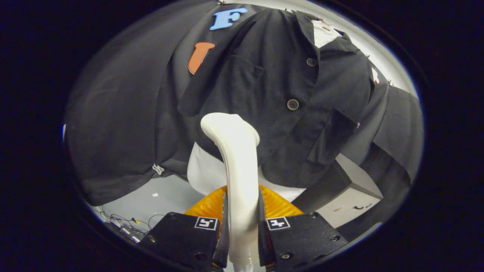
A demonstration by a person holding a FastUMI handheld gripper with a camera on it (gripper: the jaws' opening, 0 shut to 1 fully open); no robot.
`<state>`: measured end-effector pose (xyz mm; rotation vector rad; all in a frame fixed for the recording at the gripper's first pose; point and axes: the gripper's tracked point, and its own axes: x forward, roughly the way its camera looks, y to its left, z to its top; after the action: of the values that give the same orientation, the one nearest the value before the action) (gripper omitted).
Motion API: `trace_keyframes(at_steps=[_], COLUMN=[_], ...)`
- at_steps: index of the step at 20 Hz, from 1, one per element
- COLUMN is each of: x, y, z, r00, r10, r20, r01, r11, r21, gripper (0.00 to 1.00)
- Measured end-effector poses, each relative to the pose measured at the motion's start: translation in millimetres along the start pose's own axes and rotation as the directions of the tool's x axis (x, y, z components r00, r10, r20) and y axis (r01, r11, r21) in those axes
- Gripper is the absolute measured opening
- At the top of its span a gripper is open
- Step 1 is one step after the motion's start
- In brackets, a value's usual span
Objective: Iron the clothes twice with a garment steamer, once on the left side and once on the right side.
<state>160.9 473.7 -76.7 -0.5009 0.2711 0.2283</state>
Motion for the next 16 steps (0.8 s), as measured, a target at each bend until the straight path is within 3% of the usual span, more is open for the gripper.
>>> trace_keyframes(at_steps=[3,8,16], x=[0,-39,-105], y=[4,-17,-130], z=[-21,-68,-171], r00=[0.998,0.993,0.981], r10=[0.039,0.076,0.049], r20=[-0.045,-0.087,-0.188], r01=[-0.039,-0.071,-0.019], r11=[0.999,0.996,0.987], r21=[0.002,0.057,0.158], gripper=[0.34,0.33,0.34])
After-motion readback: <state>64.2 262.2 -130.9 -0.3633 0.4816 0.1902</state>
